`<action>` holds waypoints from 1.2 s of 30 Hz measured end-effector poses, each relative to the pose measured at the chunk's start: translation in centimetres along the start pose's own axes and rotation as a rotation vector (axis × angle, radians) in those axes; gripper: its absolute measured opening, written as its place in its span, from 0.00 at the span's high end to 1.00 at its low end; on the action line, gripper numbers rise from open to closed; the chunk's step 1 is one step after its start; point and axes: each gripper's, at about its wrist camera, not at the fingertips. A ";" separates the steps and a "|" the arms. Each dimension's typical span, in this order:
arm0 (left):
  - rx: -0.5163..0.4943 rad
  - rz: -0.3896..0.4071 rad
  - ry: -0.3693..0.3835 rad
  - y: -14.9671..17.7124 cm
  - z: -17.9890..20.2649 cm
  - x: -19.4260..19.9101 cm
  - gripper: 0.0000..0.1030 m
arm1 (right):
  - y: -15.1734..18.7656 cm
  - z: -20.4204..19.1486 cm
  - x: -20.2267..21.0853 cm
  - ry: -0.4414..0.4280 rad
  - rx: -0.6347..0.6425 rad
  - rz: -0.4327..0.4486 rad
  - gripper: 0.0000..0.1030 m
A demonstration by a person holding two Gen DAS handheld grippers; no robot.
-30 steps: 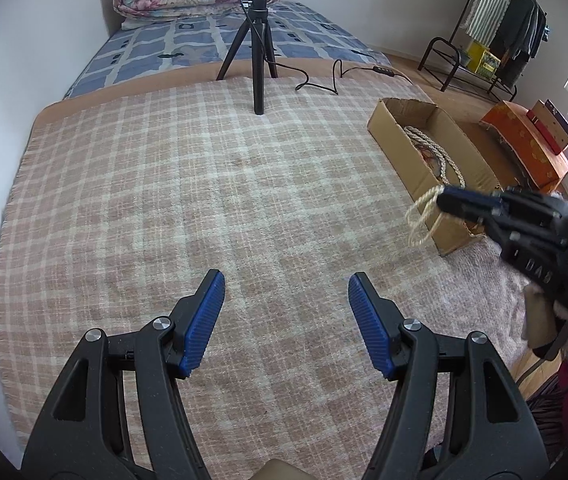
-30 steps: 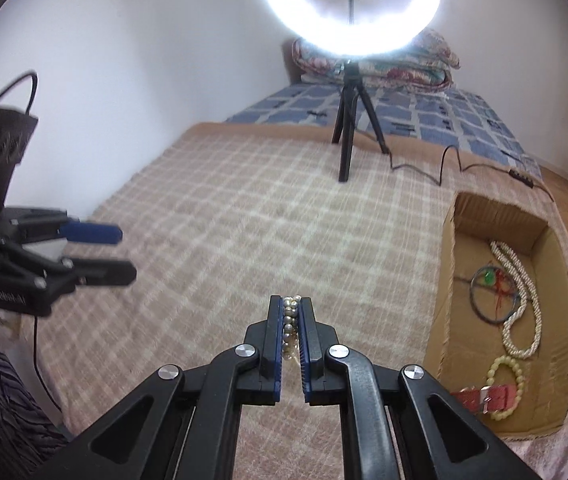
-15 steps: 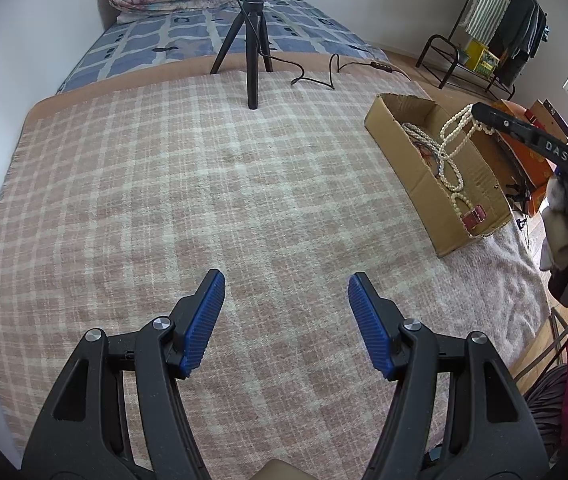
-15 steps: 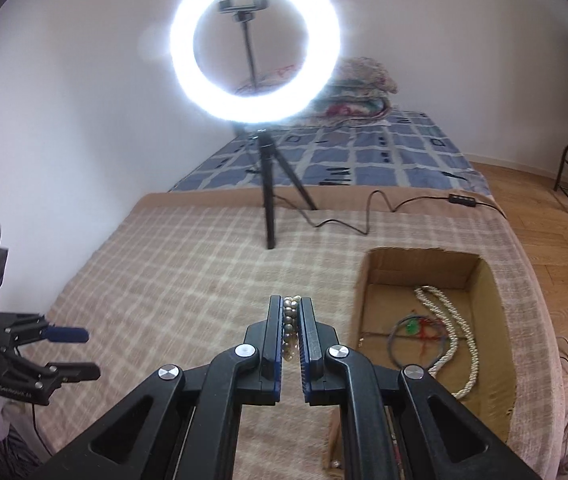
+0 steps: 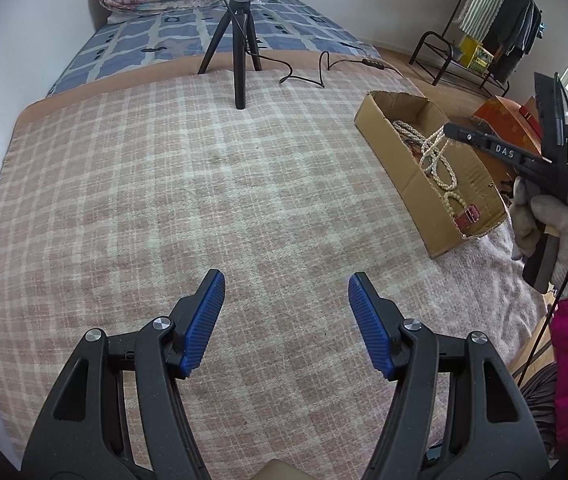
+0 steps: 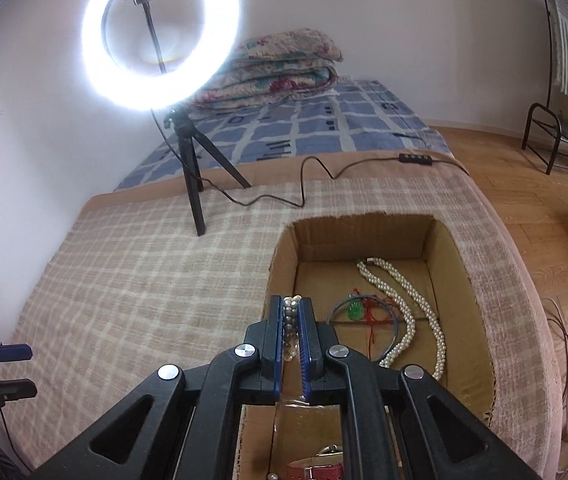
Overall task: Organize jewelry
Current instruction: 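Carry the pearl strand with right tool over the box and lower it, then open right tool to release the pearl strand into the box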
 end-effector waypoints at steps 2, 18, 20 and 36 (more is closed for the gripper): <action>0.001 0.000 0.001 0.0 0.0 0.0 0.36 | 0.4 -0.1 -0.4 0.003 0.010 -0.018 0.96; -0.021 0.022 0.011 0.1 1.1 0.8 0.36 | 1.7 -0.2 -1.8 0.037 0.025 -0.108 0.79; -0.022 0.024 0.011 0.1 1.1 0.8 0.36 | 1.6 -0.2 -1.4 0.051 0.024 -0.100 0.68; -0.036 0.066 0.032 0.4 2.2 2.9 0.36 | 0.5 -2.1 3.4 0.176 0.057 -0.045 0.13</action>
Point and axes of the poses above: each gripper's, at about its wrist camera, not at the fingertips, and x roughly against the way its jaws point, z to its right, y to its underside, and after that the axes turned 10 degrees about x, right-handed
